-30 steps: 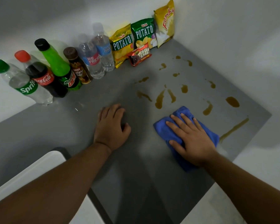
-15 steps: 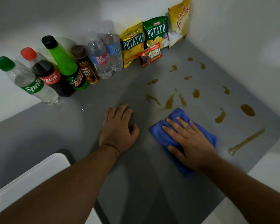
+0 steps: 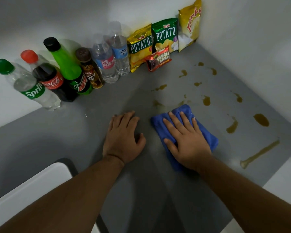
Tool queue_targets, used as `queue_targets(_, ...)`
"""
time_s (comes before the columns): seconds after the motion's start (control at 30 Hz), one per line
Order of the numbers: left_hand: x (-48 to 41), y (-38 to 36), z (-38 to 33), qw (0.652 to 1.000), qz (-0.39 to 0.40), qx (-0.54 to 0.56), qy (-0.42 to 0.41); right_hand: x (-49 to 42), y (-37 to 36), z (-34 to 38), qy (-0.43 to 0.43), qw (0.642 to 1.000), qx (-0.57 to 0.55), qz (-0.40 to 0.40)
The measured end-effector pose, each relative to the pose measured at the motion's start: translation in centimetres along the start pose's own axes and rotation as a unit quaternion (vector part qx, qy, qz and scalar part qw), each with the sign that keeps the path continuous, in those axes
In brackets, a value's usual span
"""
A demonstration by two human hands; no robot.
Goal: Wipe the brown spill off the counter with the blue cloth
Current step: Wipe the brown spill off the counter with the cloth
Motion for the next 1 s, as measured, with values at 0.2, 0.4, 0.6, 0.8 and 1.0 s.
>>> queue_targets(0.2,0.0,-0.3,0.2,1.0,-0.01,0.0,-0.005,1.2,1.0,-5.1,0.007,1.0,-0.008,0.015)
queue_targets(0.4,-0.1,-0.2,0.1,1.0,-0.007,-0.001,-0.004,-4.1,1.5,-2.2,-0.144,0.99,0.001,-0.002)
queue_targets(0.6,-0.3,-0.1,0.3,1.0,0.002,0.004,0.003,-1.4,0.6,0.2,-0.011,1.0,-0.004,0.004)
queue_targets(0.8,-3.3,0.4,2.0,0.999,-0.026,0.019,-0.012,-1.2,1.3,-5.2,0.01,0.999,-0.033,-0.005)
queue_targets(1.0,-6.1,0.2,3.8,1.0,-0.014,-0.004,0.023,-6.7,1.8,-3.6,-0.116,0.993,-0.006,-0.016)
Point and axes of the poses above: each hand's wrist, its own x-axis away from the middle knuckle, its own y-axis out of the back of the hand, z = x × y, the point moved 2 cm from there along -x, towards the middle knuckle
